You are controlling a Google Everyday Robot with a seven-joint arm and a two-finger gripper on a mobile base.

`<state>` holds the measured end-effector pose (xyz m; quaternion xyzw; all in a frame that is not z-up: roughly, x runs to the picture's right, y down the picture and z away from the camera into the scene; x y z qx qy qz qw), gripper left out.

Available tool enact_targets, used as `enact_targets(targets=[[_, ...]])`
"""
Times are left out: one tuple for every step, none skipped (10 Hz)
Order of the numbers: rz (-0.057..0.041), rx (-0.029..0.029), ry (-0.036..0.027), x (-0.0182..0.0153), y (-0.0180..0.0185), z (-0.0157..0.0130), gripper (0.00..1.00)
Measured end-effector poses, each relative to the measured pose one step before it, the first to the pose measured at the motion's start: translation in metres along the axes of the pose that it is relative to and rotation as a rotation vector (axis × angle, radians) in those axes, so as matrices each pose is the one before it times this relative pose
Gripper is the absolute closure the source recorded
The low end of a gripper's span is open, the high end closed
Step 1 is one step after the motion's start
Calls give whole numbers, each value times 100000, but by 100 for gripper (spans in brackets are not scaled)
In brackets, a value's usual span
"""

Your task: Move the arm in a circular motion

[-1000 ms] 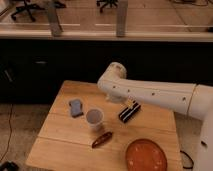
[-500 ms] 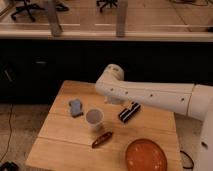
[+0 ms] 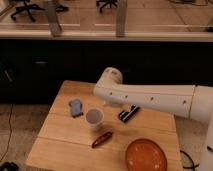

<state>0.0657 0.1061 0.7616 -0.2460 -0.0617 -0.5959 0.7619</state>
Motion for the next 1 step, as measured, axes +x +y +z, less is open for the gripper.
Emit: enact_targets(targets=[[-136, -160, 160, -35, 299, 117, 20]])
